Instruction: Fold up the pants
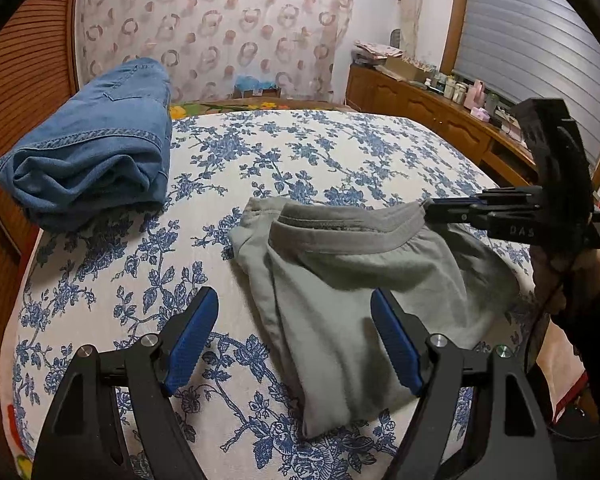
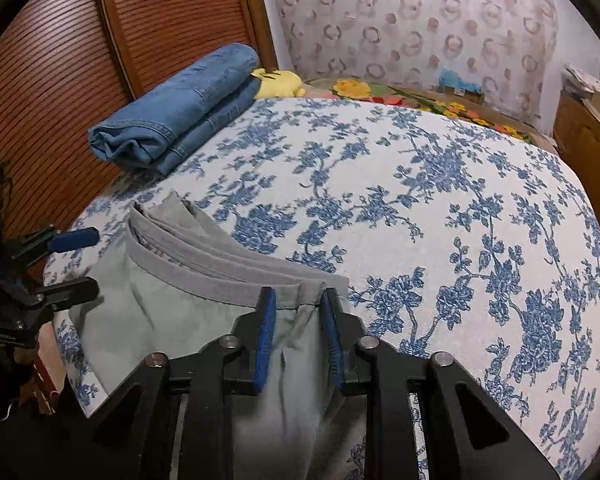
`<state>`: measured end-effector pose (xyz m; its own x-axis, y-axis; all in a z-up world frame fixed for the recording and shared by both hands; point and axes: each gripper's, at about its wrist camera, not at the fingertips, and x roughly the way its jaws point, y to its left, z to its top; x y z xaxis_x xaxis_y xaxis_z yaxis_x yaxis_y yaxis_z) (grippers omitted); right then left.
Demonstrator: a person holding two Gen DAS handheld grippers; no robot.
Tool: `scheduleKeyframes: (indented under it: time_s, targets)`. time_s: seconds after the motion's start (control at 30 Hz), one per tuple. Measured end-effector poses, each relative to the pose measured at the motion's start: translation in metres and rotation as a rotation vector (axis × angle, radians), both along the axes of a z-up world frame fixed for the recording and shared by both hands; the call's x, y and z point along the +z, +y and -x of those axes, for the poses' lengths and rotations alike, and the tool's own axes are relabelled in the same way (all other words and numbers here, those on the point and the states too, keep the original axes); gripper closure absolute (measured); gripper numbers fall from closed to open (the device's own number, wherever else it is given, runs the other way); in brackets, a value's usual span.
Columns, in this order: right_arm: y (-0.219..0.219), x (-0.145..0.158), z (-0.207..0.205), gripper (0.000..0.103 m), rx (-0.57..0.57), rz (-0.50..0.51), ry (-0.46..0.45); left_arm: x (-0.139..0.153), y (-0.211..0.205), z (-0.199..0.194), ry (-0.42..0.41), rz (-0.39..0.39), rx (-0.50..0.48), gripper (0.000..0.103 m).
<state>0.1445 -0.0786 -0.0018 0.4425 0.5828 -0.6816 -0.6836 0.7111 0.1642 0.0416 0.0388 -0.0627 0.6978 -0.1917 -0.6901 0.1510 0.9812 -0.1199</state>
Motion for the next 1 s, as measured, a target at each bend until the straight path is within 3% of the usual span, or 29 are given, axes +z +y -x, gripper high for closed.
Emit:
scheduleKeyframes:
  time_s: [0.13,0.27,0.73,1.0]
  targets:
    - [-0.008,0.006,0.004,0.096,-0.029,-0.025,-0.042,0.0,-0.001,0.0,-0.001,-0.001,0.001,0.024]
    - [-0.025,0.016,0.002,0.097,-0.156,-0.076,-0.097,0.0,-0.001,-0.001,-0.002,-0.002,0.003,0.024]
    - [-0.016,0.018,0.004,0.096,-0.147,0.002,-0.091,0.005,0.003,-0.014,-0.019,-0.016,0.016,0.024]
    - [-0.018,0.023,0.027,0.072,-0.116,0.035,-0.154,0.003,-0.001,-0.023,-0.015,-0.027,0.012,0.024]
